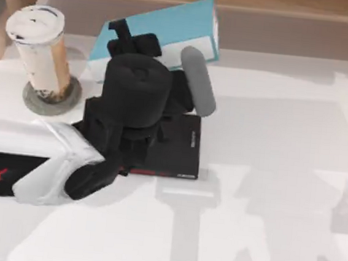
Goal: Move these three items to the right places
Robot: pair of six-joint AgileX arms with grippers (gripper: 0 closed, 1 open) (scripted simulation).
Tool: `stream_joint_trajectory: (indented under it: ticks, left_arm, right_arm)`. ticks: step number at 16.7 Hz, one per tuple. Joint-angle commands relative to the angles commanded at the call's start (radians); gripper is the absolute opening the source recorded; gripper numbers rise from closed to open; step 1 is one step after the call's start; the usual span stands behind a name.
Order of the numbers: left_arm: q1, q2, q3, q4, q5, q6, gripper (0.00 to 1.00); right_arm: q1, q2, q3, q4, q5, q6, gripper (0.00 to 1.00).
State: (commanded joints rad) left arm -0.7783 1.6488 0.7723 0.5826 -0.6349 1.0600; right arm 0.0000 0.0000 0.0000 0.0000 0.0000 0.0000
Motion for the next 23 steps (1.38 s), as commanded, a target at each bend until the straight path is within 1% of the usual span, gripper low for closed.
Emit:
stream_joint_trajectory:
  ticks: [2,5,18,23]
  left_arm:
    - [-0.043,0.094,-0.06,-0.031,-0.02,0.02,0.0]
    - [-0.074,0.188,-0.118,-0.064,-0.035,0.036,0.0]
    - [-0.065,0.217,-0.116,-0.056,-0.028,0.047,0.0]
    - [-0.065,0.217,-0.116,-0.056,-0.028,0.047,0.38]
  right_arm:
    - [0.0,0.0,0.0,0.0,0.0,0.0,1.0]
    - [0.0,0.0,0.0,0.0,0.0,0.0,1.0]
    - [0.0,0.0,0.0,0.0,0.0,0.0,1.0]
    - [0.0,0.0,0.0,0.0,0.0,0.0,1.0]
